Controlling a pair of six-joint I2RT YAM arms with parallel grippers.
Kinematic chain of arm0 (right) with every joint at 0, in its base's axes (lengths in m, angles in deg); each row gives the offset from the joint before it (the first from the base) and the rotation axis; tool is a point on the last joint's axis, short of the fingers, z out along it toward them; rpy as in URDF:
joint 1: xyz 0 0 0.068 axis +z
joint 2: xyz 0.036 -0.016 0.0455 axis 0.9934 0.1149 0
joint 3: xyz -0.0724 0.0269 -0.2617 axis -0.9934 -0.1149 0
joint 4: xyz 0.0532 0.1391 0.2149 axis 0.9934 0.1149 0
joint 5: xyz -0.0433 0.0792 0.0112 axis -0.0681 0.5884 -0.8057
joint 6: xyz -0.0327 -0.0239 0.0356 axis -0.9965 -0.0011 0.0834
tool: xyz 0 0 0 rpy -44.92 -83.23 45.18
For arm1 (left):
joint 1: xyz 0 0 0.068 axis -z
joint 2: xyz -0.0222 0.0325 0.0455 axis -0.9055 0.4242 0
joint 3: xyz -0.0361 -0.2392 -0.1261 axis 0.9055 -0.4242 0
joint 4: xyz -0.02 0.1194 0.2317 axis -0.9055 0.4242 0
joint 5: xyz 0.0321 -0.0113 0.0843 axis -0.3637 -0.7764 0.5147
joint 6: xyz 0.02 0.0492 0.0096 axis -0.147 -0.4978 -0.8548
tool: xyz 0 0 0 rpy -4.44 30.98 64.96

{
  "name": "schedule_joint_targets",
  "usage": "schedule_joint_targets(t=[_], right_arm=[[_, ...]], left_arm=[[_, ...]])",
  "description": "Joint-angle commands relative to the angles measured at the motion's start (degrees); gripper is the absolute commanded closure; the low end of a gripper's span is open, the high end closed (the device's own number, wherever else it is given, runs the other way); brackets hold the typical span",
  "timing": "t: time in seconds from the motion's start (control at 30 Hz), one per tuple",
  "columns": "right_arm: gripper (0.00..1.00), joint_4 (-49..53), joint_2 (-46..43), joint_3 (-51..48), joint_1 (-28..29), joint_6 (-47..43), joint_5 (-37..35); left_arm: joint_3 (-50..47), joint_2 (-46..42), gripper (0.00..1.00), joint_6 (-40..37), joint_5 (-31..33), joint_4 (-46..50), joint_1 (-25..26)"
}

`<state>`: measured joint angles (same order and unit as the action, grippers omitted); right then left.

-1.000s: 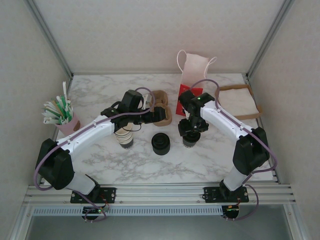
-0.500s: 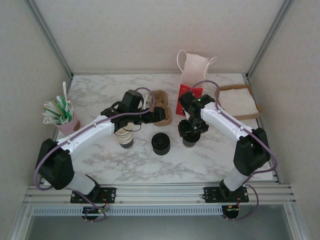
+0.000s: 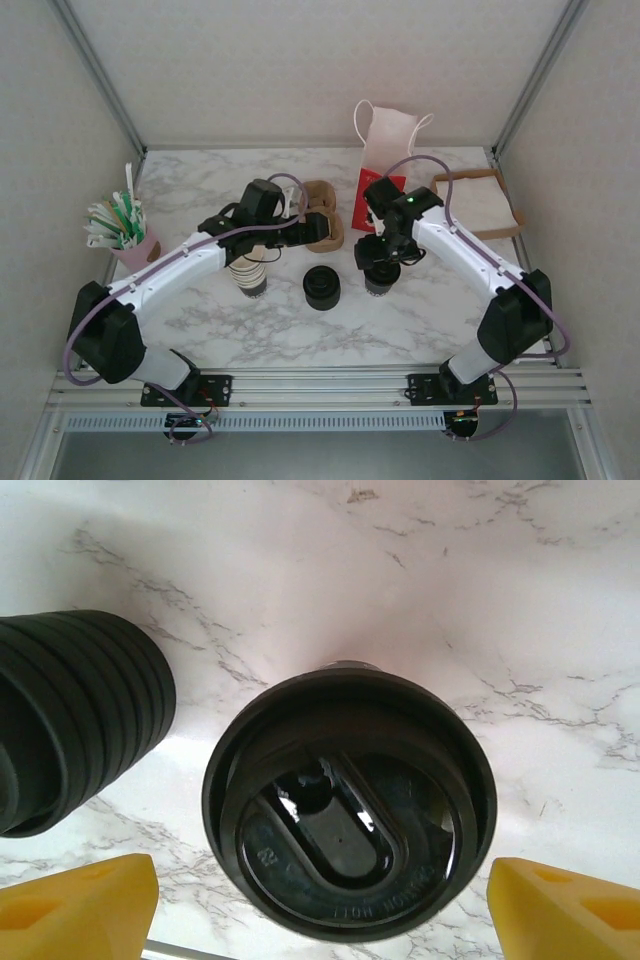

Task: Pack the takeout coffee

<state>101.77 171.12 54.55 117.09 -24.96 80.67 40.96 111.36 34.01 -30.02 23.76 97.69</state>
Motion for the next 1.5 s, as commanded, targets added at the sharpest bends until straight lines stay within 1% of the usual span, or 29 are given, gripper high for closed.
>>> schedule_joint_targets(t=[0.0, 0.13, 0.17, 0.27, 0.3, 0.37, 0.4, 0.43, 0.53, 0.57, 0.67, 0.7, 0.8, 0.97, 1.23, 1.47], right_arm=[[0.14, 1.79, -3.98, 0.98, 0.34, 1.10, 0.76], [0.17, 0.55, -8.89, -1.22, 0.08, 2.63, 0.63], [0.19, -0.12, -10.23, -2.10, -0.08, 3.14, 0.62], [0.29, -2.31, -14.41, -5.45, -1.05, 4.73, 1.29], [0.34, -3.27, -16.08, -6.83, -1.62, 5.31, 1.82], [0.50, -5.09, -19.14, -9.61, -3.33, 6.47, 3.16], [0.57, -6.12, -20.90, -11.28, -4.52, 7.05, 4.13], [0.64, -7.03, -22.40, -12.71, -5.56, 7.52, 5.11], [0.83, -9.39, -26.69, -17.03, -9.30, 8.63, 8.59], [0.89, -9.94, -27.86, -18.34, -10.41, 8.81, 9.58], [0.95, -11.20, -30.39, -22.06, -14.30, 8.89, 12.70], [0.97, -11.80, -30.97, -23.34, -15.51, 8.86, 14.32], [0.97, -14.45, -31.87, -26.90, -18.41, 9.08, 18.92], [0.98, -18.69, -31.46, -31.36, -21.21, 9.82, 24.63], [0.98, -22.67, -28.66, -33.68, -22.55, 9.94, 26.98], [0.99, -24.68, -25.09, -33.02, -22.82, 9.55, 27.69]], left_arm=[[-0.47, -2.34, 0.17, -0.16, 0.36, -0.38, -0.04], [1.20, -2.87, 0.28, -0.38, 1.79, 1.33, 1.99], [1.85, -2.78, 0.34, -0.38, 2.18, 1.73, 2.73], [3.92, -1.79, 0.45, -0.38, 2.92, 2.48, 5.32], [4.75, -1.11, 0.51, -0.38, 3.29, 2.69, 6.24], [6.19, 0.13, 0.59, -0.31, 3.61, 2.84, 7.75], [6.90, 0.78, 0.62, -0.23, 3.74, 2.75, 8.54], [7.45, 1.52, 0.65, -0.16, 3.70, 2.61, 9.24], [9.50, 4.10, 0.67, -0.12, 3.57, 2.24, 11.64], [10.24, 5.26, 0.67, -0.12, 3.47, 2.08, 12.49], [11.74, 8.36, 0.68, -0.21, 3.14, 1.26, 14.02], [12.08, 9.33, 0.69, -0.12, 2.73, 0.76, 14.37], [12.83, 12.19, 0.69, -0.03, 1.83, -0.55, 14.99], [14.20, 16.41, 0.70, -0.50, 0.84, -1.57, 15.41], [14.51, 19.61, 0.67, -1.00, -0.03, -3.05, 15.43], [12.09, 18.48, 0.65, -0.65, -0.91, -4.47, 15.43]])
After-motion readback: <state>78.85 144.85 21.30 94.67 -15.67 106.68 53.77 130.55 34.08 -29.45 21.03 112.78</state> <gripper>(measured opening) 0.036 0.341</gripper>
